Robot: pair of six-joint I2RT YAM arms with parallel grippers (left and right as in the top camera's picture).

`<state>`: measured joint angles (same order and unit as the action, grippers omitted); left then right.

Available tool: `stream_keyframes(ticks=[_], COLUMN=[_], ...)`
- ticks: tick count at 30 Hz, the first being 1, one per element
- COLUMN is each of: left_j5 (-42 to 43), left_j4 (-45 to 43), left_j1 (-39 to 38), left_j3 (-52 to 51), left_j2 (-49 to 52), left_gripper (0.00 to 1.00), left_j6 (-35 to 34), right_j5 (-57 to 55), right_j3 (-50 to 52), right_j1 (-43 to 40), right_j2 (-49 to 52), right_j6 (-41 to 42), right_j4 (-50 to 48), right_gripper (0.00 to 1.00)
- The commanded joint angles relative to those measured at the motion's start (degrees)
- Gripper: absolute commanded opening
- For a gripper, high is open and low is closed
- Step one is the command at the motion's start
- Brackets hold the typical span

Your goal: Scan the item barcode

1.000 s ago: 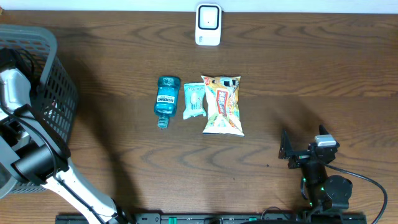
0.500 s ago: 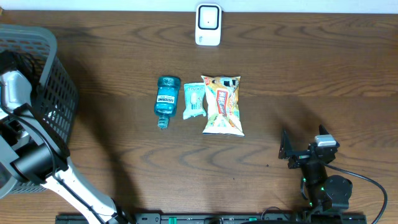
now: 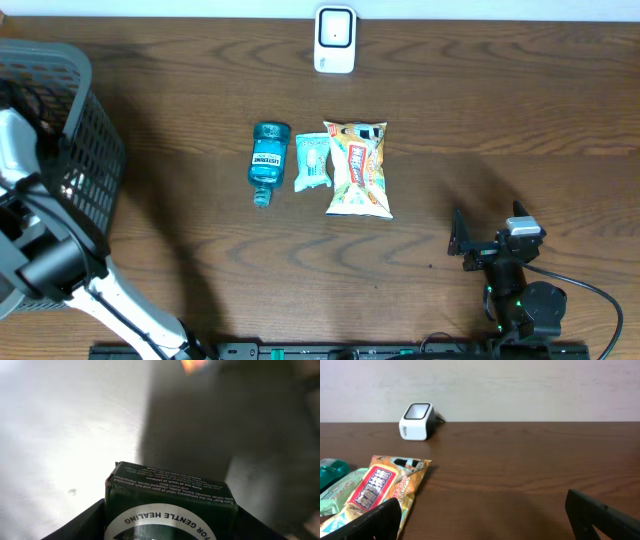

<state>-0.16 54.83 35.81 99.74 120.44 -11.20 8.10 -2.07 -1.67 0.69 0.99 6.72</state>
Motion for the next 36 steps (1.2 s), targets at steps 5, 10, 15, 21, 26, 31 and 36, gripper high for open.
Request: stream_keyframes(ticks=[5,10,15,21,26,31,36], left_j5=[5.6,18.9,20.7,18.4,15.0,14.0,14.0], left_j4=[0.0,0.0,0.7,-0.1,-4.1,-9.9,-14.4], left_j1=[2.4,-2.1,-14.9,-43.5,-60.0,-70.7,-78.0], left_j3=[3.7,3.7,3.7,3.1,3.1,3.1,3.1], left_j2=[-24.7,-36.3,-41.0,-37.0,-27.5,-15.5,-2.8], left_gripper=[0.61,0.59,0.59,0.59,0.59,0.59,0.59], left_j6=[-9.0,-14.1,-14.4,-14.4,-14.4,-14.1,-13.9], right_j5=[0.0,0.0,0.0,0.0,0.0,0.0,0.0], right_j3=[0.3,0.3,0.3,0.3,0.3,0.3,0.3], right_j1=[0.3,0.3,0.3,0.3,0.3,0.3,0.3], right_j2=[-0.3,-0.3,-0.3,-0.3,-0.3,-0.3,-0.3], right_j6=[-0.4,-0.4,-0.4,-0.4,-0.4,-0.4,-0.4], right_j4=[0.0,0.0,0.0,0.0,0.0,0.0,0.0], right_gripper=[0.99,0.99,0.99,0.99,0.99,0.99,0.99])
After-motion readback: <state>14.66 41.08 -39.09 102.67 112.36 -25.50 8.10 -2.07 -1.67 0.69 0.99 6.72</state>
